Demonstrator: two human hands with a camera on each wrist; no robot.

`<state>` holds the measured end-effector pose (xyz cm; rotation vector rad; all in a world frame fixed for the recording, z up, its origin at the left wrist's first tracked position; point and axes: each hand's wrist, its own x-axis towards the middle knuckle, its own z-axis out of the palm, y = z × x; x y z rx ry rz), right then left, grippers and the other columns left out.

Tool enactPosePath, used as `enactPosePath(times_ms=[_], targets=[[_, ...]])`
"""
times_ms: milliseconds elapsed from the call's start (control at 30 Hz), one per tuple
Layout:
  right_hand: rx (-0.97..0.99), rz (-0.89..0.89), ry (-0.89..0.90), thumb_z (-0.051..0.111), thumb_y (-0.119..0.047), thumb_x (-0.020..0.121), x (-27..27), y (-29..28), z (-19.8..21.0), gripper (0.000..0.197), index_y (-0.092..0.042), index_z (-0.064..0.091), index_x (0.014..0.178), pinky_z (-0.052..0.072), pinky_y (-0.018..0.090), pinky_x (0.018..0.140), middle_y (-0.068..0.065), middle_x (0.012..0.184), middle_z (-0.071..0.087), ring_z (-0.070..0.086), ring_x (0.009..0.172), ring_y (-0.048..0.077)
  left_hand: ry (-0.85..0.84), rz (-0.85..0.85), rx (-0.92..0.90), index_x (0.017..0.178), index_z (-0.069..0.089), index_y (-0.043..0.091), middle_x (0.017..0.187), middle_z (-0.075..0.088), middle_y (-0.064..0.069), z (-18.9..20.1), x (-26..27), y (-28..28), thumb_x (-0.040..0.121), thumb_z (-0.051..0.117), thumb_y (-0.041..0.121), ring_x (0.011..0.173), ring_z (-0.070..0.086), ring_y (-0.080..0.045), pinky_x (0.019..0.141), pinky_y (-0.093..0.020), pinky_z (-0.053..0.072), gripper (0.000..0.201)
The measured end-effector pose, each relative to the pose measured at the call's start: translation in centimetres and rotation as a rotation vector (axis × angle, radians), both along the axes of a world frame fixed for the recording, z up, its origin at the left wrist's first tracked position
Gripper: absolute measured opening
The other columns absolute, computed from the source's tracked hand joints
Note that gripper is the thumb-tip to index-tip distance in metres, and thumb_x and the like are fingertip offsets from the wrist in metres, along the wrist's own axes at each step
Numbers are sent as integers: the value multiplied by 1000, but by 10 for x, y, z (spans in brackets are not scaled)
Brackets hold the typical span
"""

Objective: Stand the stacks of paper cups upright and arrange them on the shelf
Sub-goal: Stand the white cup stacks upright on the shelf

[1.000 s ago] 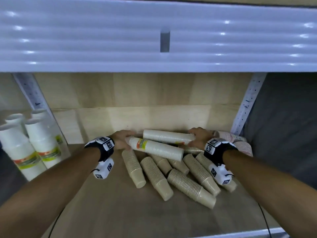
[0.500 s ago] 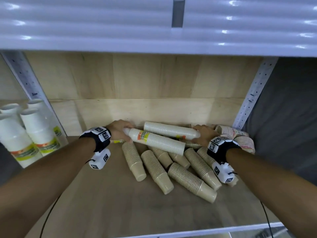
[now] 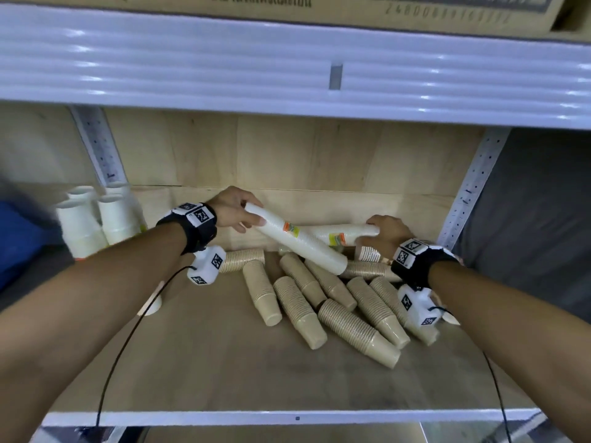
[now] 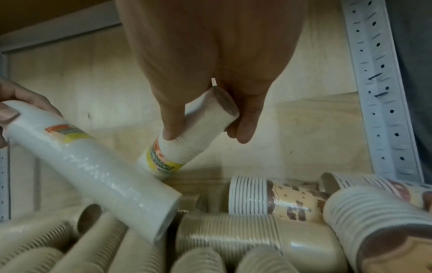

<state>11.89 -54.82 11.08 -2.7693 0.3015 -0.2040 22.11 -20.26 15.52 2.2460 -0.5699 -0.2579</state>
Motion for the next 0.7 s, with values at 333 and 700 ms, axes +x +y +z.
enactPosePath(times_ms=[333,700], targets=[[148,91,-289,73,-30,83,0,55,68,47,-17,57,124,43,23,86,9,120,61,57,112,24,-156,85,-158,111,67,14,111,55,-14,62,-36,-10,79,79,9,92,63,-23,79,-35,60,34],[180,308,-405,68,-23,85,0,150,119,56,-14,46,135,44,39,102,8,135,53,52,123,27,-387,252,7,119,60,15,108,54,-7,123,-85,33,80,76,11,96,58,-23,75,-43,61,43]])
